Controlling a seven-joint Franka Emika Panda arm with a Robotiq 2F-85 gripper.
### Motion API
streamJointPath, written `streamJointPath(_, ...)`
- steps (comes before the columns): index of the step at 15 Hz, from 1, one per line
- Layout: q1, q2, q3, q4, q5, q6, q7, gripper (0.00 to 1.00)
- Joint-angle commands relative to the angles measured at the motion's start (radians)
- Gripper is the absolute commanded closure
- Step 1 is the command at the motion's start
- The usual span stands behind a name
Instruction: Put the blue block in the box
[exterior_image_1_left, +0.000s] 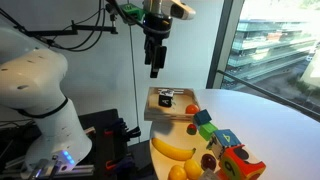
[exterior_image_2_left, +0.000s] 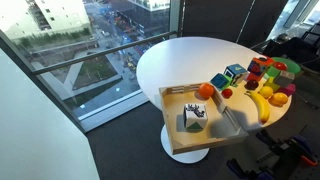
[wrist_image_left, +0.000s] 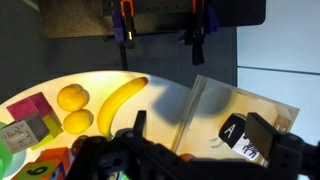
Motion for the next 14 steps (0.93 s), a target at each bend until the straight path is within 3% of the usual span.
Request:
streamJointPath(1,-0.012,0.002,0.01,0.002,0.005,-0.002,-0.006,0.0)
streamJointPath(14,-0.021,0.042,0.016,0.008,-0.02,0.033,-0.001,0.0)
